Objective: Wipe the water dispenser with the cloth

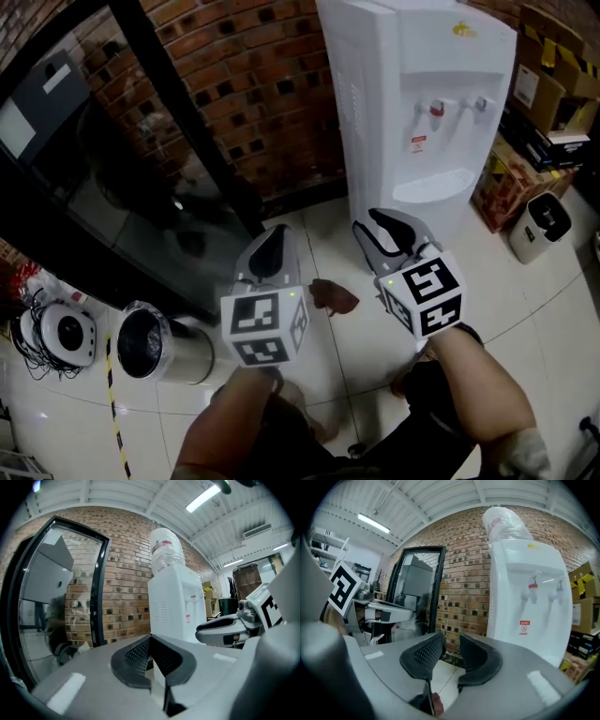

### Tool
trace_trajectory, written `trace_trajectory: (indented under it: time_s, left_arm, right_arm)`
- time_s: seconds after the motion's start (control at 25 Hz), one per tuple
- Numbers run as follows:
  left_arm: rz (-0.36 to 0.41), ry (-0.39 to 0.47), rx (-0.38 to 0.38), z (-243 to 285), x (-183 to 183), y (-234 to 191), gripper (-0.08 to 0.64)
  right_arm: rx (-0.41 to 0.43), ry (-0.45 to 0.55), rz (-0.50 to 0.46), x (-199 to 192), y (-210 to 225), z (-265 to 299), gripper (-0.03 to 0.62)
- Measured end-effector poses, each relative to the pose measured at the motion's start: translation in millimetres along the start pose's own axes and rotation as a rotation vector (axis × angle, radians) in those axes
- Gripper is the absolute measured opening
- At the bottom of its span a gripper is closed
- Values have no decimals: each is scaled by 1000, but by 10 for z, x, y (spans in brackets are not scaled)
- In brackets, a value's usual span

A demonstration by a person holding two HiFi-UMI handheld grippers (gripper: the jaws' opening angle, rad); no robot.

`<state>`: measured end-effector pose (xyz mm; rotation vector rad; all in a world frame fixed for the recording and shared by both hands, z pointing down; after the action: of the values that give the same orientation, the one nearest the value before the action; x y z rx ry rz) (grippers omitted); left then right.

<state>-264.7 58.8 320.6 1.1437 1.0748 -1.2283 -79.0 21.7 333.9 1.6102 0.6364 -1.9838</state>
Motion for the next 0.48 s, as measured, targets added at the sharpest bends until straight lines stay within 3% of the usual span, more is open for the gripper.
trace_trajectory:
  time_s: [0.12,0.24,0.36,0.48]
  left_arm:
    - [53,12,-7,-23,48,-5,0]
    - [114,27,23,-31,-27,-101,0]
    - [24,-30,26,55,-190,-249,0]
    - [-30,-8,36,198,-126,-435,0]
  right_arm:
    - [15,37,73,30,28,12,130]
    - [39,74,81,132,3,205,135]
    - [67,33,32,85,-91,443,144]
    - [98,-50,-39,-47,-210,651,158]
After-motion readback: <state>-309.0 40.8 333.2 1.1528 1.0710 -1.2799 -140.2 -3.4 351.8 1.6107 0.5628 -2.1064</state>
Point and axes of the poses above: the fingertips, and each gripper's own axes: z forward along the fingers, y to its right, x out of its top, the point moved 8 cm from there along -z, backward along the fingers, and after that the axes turned 9 degrees about x, right-handed, at the moved point
